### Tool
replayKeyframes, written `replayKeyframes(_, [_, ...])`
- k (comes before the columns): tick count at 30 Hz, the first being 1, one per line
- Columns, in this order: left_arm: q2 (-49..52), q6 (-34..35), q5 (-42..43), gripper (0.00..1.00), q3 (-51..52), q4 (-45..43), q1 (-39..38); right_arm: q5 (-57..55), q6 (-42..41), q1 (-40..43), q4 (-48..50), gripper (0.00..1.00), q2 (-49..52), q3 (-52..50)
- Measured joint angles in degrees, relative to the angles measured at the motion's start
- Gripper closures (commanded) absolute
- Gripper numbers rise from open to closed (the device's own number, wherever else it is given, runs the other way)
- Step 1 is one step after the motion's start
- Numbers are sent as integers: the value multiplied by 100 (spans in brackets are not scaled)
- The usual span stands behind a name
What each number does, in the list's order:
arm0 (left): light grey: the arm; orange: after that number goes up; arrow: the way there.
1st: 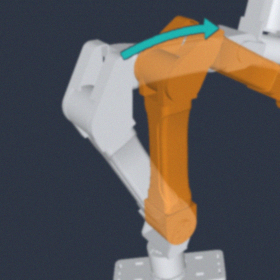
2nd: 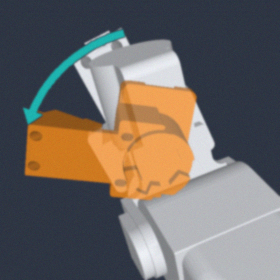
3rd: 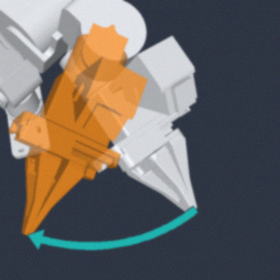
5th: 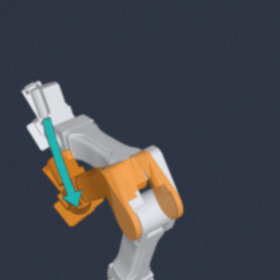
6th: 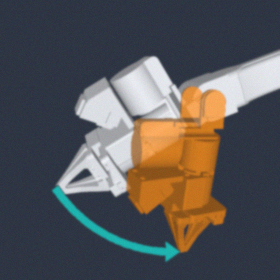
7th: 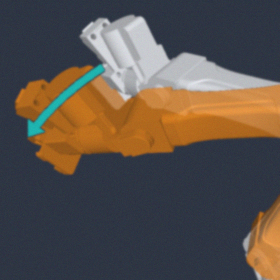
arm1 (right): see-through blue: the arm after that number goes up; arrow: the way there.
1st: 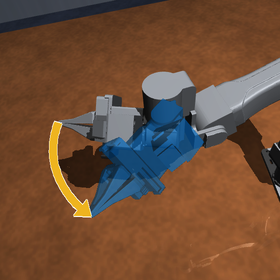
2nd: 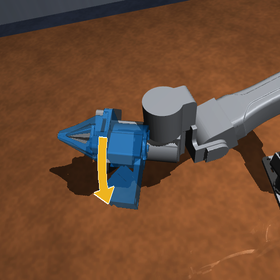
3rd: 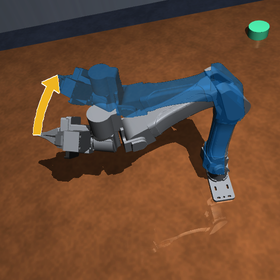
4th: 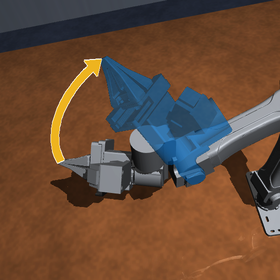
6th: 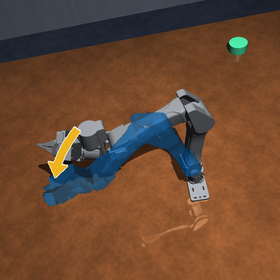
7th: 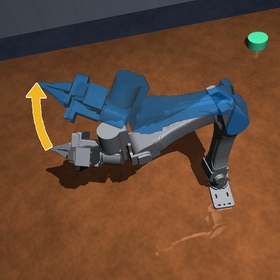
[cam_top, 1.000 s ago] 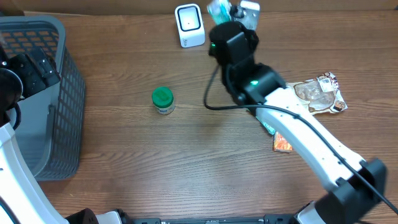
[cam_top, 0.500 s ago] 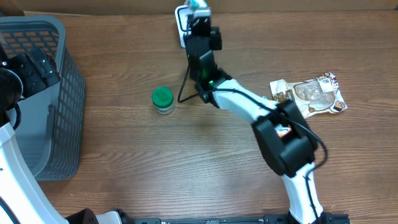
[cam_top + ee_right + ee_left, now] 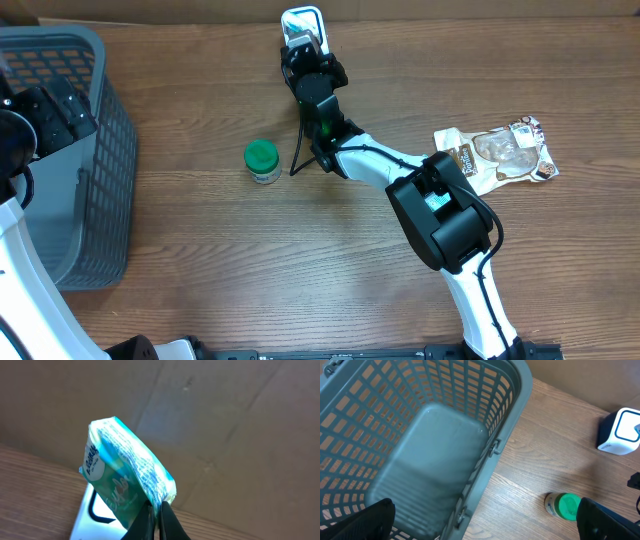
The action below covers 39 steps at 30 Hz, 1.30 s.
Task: Scan the item barcode
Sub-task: 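Raise the blue Kleenex pack up to the scanner face, then carry the blue pack right and drop it by the wipes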
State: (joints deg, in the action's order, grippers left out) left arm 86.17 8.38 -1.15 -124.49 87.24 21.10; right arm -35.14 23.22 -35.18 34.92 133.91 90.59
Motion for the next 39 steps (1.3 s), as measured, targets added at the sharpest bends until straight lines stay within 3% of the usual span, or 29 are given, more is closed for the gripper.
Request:
replayKeyframes(17, [0,0,0,1,0,0,0,-70,98,-164,39,96,0,0])
replayKeyframes(21, [0,0,0,0,0,0,0,-289,101,-378,-354,96,-76,0])
replayKeyframes(25, [0,0,0,0,0,2,0,-382,68,-662,-1207,96,-455,-9])
replayKeyframes(30, [0,0,-4,0,0,-4,0,-372,-640,-984,-2776,96,-1401,-7])
replayKeyframes(39, [0,0,-2,1,0,2,0,1849,-2721,-920,-7361,96,-3794,33])
